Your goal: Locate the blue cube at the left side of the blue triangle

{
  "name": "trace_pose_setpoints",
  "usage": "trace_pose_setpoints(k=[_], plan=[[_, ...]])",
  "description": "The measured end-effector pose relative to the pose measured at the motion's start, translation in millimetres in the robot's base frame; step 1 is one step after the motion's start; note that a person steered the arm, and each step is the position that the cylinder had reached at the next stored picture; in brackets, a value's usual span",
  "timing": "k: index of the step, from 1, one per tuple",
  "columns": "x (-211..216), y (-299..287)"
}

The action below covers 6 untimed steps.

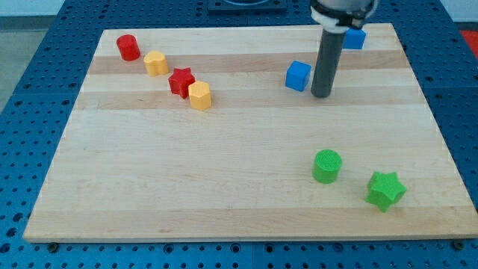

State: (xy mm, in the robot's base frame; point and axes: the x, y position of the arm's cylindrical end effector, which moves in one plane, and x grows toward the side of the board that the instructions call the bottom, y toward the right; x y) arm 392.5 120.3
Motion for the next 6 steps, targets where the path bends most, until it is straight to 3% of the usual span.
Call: trace_pose_setpoints(k=[1,2,3,4,5,6], plan=[[11,-27],[-18,-35],[-66,-2],[-86,19],[-54,4],[-50,-27]])
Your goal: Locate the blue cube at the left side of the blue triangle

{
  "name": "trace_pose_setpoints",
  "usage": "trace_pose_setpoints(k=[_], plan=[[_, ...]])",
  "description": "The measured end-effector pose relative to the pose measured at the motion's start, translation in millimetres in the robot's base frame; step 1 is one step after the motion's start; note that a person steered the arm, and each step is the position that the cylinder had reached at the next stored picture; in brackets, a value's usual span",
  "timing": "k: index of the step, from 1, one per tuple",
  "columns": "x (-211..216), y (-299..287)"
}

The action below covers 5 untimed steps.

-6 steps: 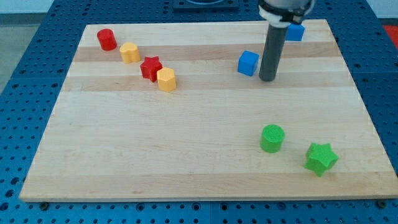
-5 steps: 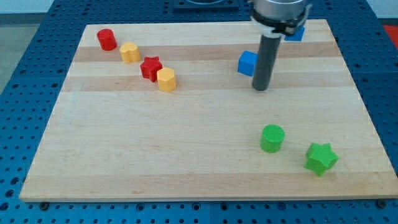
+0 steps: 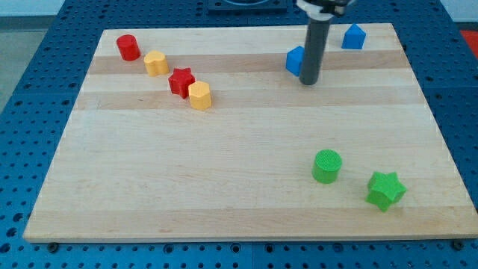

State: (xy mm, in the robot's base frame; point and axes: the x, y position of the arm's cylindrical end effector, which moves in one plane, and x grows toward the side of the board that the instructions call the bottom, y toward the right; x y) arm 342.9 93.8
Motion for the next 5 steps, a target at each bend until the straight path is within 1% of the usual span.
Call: trace_pose_setpoints(k=[1,2,3,4,5], plan=[[-39,4],[-60,24],[-39,13],[-29,-19],[-55,-16]])
